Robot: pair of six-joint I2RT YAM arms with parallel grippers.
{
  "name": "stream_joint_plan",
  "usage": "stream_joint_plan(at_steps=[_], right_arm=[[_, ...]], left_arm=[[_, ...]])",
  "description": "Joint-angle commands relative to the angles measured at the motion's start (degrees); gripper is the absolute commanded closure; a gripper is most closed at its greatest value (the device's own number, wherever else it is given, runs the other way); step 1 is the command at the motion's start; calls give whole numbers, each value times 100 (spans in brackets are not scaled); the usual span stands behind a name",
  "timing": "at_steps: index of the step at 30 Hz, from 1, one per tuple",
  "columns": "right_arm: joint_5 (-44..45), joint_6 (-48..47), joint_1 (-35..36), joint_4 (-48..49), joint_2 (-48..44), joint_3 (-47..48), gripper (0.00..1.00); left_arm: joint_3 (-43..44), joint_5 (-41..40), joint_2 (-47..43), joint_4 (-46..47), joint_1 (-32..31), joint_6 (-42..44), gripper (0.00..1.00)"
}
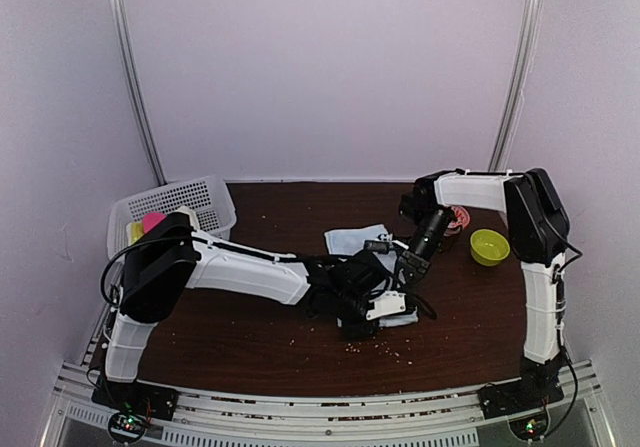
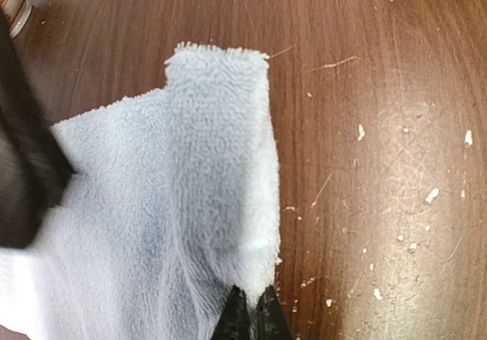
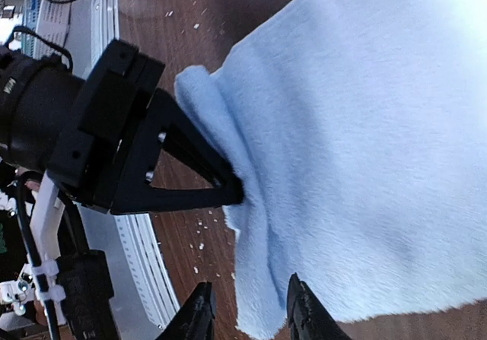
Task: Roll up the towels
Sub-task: Roll the towel at the center of the board.
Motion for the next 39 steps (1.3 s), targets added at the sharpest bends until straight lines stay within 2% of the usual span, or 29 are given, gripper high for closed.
stream_joint_plan(at_steps=[1, 4, 8, 11, 16, 23, 28, 31, 36, 39], right_arm=[[497, 734, -457, 607, -24, 256, 66], [1328, 1492, -393, 1563, 26, 9, 67], [1962, 1867, -158, 2131, 241, -4, 68], [1940, 1917, 18, 2125, 523, 249, 69], [1490, 1843, 3, 1739, 566, 757, 70], [1322, 1896, -642, 1736, -1584, 872, 63], [273, 1292, -626, 1570, -3286, 345, 55], [51, 526, -67, 1189, -4033, -355, 53], [1220, 250, 1295, 1844, -4983, -2257, 53], [2027, 340, 2076, 2233, -5034, -2965, 54]], left_arm=[[363, 533, 137, -768, 14, -205, 100], [616, 1005, 108, -1203, 14, -425, 100], [736, 1319, 20, -1691, 24, -742, 100], [734, 1717, -40, -1921, 96, -986, 100], [660, 3025, 91, -1925, 546, -1478, 100], [1105, 4455, 748, -1920, 1109, -2174, 100], [968, 4723, 1035, -1659, 1461, -2537, 100], [993, 4827, 1170, -1649, 1522, -2553, 100], [919, 4913, 1339, -1632, 1544, -2587, 100], [840, 4921, 1353, -1547, 1566, -2617, 100]])
